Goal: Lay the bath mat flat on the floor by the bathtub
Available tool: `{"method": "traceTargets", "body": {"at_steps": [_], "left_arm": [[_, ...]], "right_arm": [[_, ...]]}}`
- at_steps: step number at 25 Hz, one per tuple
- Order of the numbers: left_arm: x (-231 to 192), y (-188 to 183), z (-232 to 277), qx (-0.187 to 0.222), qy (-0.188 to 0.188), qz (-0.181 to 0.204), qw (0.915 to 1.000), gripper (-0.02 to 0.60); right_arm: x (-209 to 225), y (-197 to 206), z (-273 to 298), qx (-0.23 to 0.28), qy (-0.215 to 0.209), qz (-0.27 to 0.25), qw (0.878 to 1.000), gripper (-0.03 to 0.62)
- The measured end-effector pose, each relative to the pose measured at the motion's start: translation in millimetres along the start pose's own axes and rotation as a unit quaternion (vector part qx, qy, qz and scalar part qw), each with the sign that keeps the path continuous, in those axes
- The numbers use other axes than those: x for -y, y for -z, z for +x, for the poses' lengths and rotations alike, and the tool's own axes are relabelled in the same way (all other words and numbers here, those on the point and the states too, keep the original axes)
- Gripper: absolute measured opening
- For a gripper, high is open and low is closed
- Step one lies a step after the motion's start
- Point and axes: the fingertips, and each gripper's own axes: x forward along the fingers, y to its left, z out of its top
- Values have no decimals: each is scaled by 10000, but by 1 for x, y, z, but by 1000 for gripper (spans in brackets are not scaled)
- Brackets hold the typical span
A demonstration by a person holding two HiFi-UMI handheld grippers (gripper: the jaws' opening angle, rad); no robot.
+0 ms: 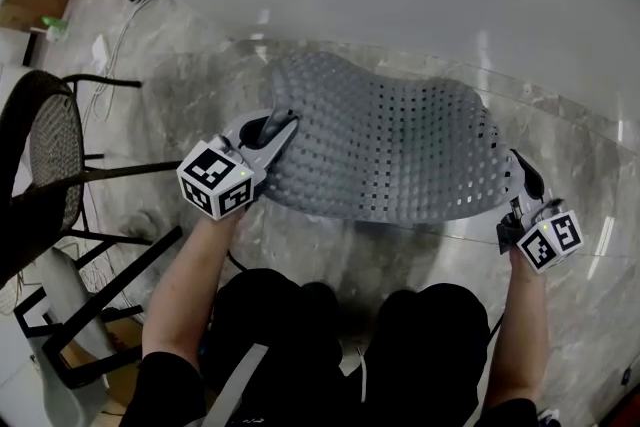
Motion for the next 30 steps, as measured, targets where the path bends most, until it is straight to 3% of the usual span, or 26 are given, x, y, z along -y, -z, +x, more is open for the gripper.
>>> {"method": "traceTargets", "body": {"at_steps": [4, 12, 15, 17, 20, 26, 27, 30], "left_arm": [[-16, 32, 0, -380, -120, -57, 9992, 49], [-58, 98, -4, -1154, -566, -303, 9912, 48], [-66, 112, -7, -1251, -702, -487, 9885, 48], [-73, 120, -11, -1264, -823, -653, 9864, 54], [-84, 126, -18, -1300, -1080, -731, 9829, 80], [-99, 132, -35, -1382, -1578, -654, 9756, 94], [-101, 134, -37, -1370, -1597, -688, 9752, 47], [-98, 140, -38, -1372, -1567, -719, 9754, 34]], "right_arm": [[-1, 40, -7, -366, 54, -103, 9993, 12], [-25, 100, -10, -1279, -390, -684, 9887, 23], [-14, 120, -14, -1366, -357, -78, 9900, 26], [-6, 131, -16, -1224, -304, 744, 9892, 31], [-6, 138, -14, -908, -250, 1844, 9783, 35], [-2, 113, -9, -297, -51, 2442, 9693, 38], [1, 108, -8, -134, -32, 2657, 9640, 38], [8, 110, -6, -39, 49, 3015, 9534, 40]]}}
